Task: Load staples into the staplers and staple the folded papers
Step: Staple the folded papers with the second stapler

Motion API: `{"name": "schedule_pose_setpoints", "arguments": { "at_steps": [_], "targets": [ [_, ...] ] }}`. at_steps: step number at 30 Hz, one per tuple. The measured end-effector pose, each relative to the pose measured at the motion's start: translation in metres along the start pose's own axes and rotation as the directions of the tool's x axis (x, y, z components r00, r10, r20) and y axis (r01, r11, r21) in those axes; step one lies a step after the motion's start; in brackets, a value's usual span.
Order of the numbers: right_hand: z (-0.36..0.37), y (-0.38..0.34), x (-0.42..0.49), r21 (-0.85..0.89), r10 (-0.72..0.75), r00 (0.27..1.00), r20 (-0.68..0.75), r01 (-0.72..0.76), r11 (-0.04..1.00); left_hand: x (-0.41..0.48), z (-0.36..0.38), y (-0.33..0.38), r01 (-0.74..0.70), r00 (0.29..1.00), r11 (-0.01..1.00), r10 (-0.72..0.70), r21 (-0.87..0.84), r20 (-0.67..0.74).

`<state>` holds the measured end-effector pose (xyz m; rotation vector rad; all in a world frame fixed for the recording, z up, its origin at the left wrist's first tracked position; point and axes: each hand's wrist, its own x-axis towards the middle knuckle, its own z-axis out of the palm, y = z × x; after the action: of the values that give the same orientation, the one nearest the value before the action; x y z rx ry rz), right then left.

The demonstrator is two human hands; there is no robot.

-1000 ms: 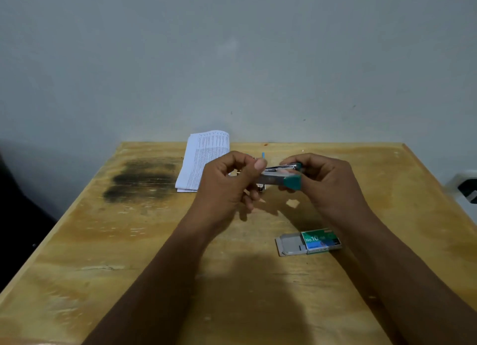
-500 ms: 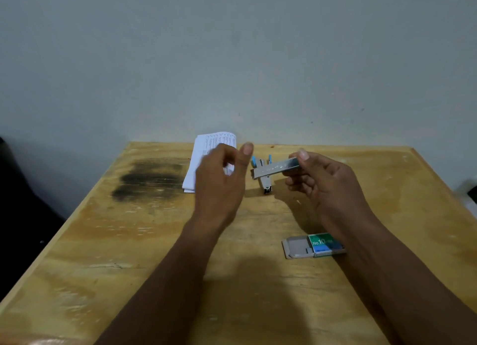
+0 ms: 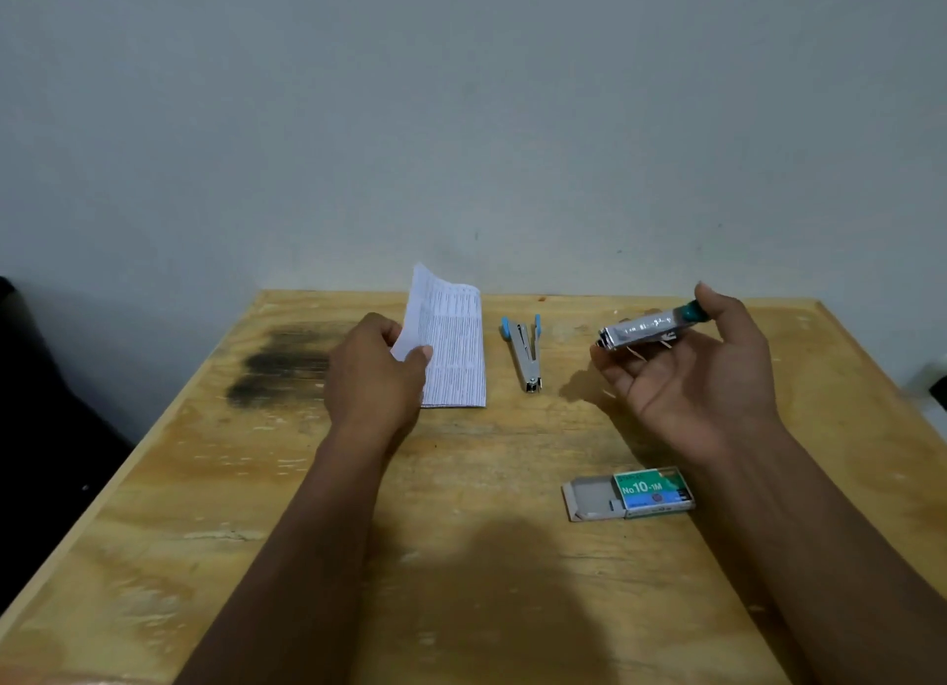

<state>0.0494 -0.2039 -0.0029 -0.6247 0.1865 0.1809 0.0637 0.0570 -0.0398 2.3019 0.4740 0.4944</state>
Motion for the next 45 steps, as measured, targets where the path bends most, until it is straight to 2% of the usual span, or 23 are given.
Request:
{"name": "schedule_pose_setpoints", "arguments": {
  "at_steps": [3,5,7,10,13,15,17,20,22,25,27,33,35,39,43,45],
  "targets": [
    [0.000,0.001,0.001,0.010,0.020,0.998,0.054,-0.020,1.000,-0.009,-0.007,0.017,0.059,0.998,0.928,-0.051,-0.368,0.032],
    [0.001,0.002,0.000,-0.074,0.033,0.998,0.047,-0.030,0.997,-0.016,-0.016,0.031,0.065,0.997,0.823,-0.025,-0.564,0.077],
    [0.004,0.002,-0.003,-0.226,0.003,1.000,0.021,0.002,0.974,-0.026,-0.025,0.043,0.044,0.992,0.741,0.049,-0.670,0.119],
    [0.009,0.006,-0.009,-0.469,-0.098,0.994,0.052,0.111,0.876,-0.039,-0.024,0.052,0.014,0.970,0.721,0.158,-0.693,0.184],
    [0.017,0.013,-0.017,-0.682,-0.200,0.973,0.114,0.223,0.697,-0.050,-0.013,0.056,0.023,0.932,0.730,0.231,-0.683,0.278],
    [0.020,0.016,-0.020,-0.773,-0.275,0.953,0.124,0.267,0.575,-0.052,-0.009,0.057,0.044,0.907,0.719,0.262,-0.694,0.329],
    [0.020,0.014,-0.022,-0.810,-0.322,0.936,0.142,0.297,0.506,-0.050,-0.008,0.056,0.117,0.884,0.683,0.260,-0.721,0.389],
    [0.020,0.009,-0.025,-0.787,-0.243,0.946,0.216,0.316,0.530,-0.046,-0.011,0.053,0.273,0.824,0.661,0.214,-0.699,0.524],
    [0.018,0.007,-0.025,-0.808,-0.159,0.959,0.235,0.284,0.516,-0.044,-0.010,0.051,0.269,0.808,0.680,0.226,-0.682,0.544],
    [0.014,0.005,-0.022,-0.877,-0.086,0.973,0.216,0.232,0.420,-0.042,-0.007,0.049,0.235,0.845,0.661,0.223,-0.712,0.486],
    [0.011,0.003,-0.020,-0.879,-0.069,0.975,0.213,0.222,0.423,-0.041,-0.007,0.048,0.248,0.850,0.635,0.219,-0.732,0.479],
    [0.006,0.003,-0.015,-0.816,-0.163,0.966,0.201,0.257,0.517,-0.043,-0.006,0.046,0.322,0.766,0.637,0.260,-0.701,0.588],
    [0.005,0.001,-0.016,-0.776,-0.106,0.972,0.209,0.231,0.587,-0.041,-0.006,0.045,0.319,0.768,0.633,0.263,-0.705,0.583],
    [0.003,-0.004,-0.018,-0.715,0.057,0.967,0.248,0.144,0.684,-0.039,-0.008,0.045,0.335,0.790,0.557,0.273,-0.760,0.549],
    [-0.001,-0.004,-0.013,-0.680,0.066,0.967,0.247,0.124,0.722,-0.042,-0.009,0.049,0.298,0.782,0.586,0.302,-0.753,0.545],
    [-0.001,-0.006,-0.013,-0.666,0.118,0.957,0.265,0.093,0.740,-0.041,-0.009,0.048,0.269,0.797,0.596,0.303,-0.757,0.523]
  ]
}}
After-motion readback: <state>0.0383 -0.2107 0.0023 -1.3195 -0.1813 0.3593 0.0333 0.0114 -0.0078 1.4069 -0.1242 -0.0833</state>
